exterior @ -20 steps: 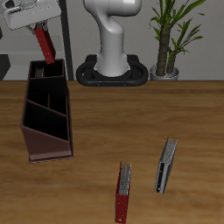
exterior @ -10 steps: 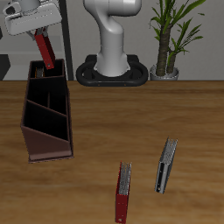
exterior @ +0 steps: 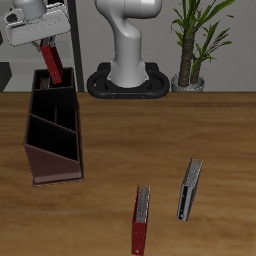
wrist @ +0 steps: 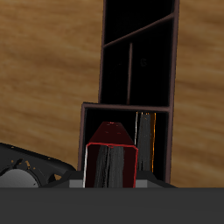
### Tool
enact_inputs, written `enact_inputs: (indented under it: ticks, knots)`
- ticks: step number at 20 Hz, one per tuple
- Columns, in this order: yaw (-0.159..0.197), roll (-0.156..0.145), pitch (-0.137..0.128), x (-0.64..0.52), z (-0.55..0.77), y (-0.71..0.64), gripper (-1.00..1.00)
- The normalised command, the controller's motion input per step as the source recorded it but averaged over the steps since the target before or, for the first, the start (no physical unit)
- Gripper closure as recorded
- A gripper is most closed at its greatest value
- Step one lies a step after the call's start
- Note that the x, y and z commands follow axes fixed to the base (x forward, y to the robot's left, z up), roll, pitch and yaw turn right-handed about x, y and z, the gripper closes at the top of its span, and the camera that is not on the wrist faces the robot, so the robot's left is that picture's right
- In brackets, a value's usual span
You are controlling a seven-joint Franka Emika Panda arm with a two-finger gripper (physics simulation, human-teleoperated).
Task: Place the orange book into the right desk caddy's right compartment and place the left red book into the right desk caddy's right compartment
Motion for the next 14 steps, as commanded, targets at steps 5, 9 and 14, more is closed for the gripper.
enact_inputs:
  ticks: [5,9,14]
  knots:
    - [-0.003,-0.010,0.011,0.02,-0.13,-0.03,1.00]
    - [-0.007,0.007,0.020,0.04,-0.19,0.03,1.00]
    - [0.007,0.007,0.014,0.02,-0.15,0.09,1.00]
